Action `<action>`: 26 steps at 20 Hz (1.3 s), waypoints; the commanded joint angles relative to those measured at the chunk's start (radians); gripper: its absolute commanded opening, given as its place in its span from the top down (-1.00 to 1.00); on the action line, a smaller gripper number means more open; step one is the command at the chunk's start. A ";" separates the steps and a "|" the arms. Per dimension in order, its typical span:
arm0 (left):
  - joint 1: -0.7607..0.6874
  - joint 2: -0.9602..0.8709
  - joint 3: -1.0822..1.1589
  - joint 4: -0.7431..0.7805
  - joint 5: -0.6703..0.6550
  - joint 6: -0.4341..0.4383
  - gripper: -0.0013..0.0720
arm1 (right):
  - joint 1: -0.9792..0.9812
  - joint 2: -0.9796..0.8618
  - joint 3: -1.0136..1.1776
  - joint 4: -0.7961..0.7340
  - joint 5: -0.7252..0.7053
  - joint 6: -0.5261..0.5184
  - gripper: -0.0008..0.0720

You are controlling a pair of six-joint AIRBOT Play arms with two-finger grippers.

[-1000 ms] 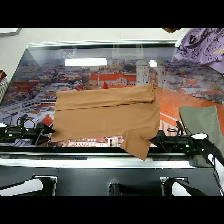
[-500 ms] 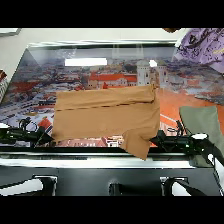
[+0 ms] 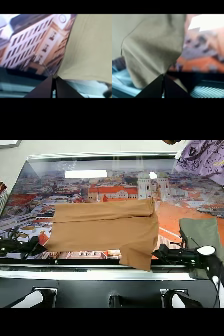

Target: Fold the clothes and pants, and hang the long-sleeved shirts on hangers.

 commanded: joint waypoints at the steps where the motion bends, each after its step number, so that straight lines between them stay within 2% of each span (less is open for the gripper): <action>1: 0.000 0.146 0.000 0.103 -0.042 -0.136 0.93 | 0.000 0.221 0.001 -0.152 0.163 0.131 0.92; 4: -0.027 0.203 0.001 0.101 -0.043 -0.159 0.93 | 0.000 0.398 0.003 -0.167 0.219 0.204 0.92; 8: -0.101 0.200 0.003 0.102 0.061 -0.176 0.93 | 0.000 0.369 0.101 -0.182 0.199 0.164 0.92; 12: -0.104 0.185 0.024 0.097 0.208 -0.188 0.93 | 0.000 0.148 0.269 -0.168 0.111 0.084 0.92; 15: -0.112 0.129 0.044 0.017 0.310 -0.127 0.92 | 0.072 -0.039 0.400 -0.154 0.050 0.017 0.92; 19: -0.174 0.005 0.123 -0.008 0.378 -0.080 0.93 | 0.219 -0.273 0.610 -0.231 -0.067 0.051 0.91; 23: -0.230 -0.149 0.272 -0.005 0.390 -0.064 0.93 | 0.293 -0.455 0.827 -0.348 -0.080 0.123 0.91; 26: -0.259 -0.261 0.386 -0.004 0.387 -0.060 0.93 | 0.299 -0.555 0.949 -0.381 -0.077 0.155 0.91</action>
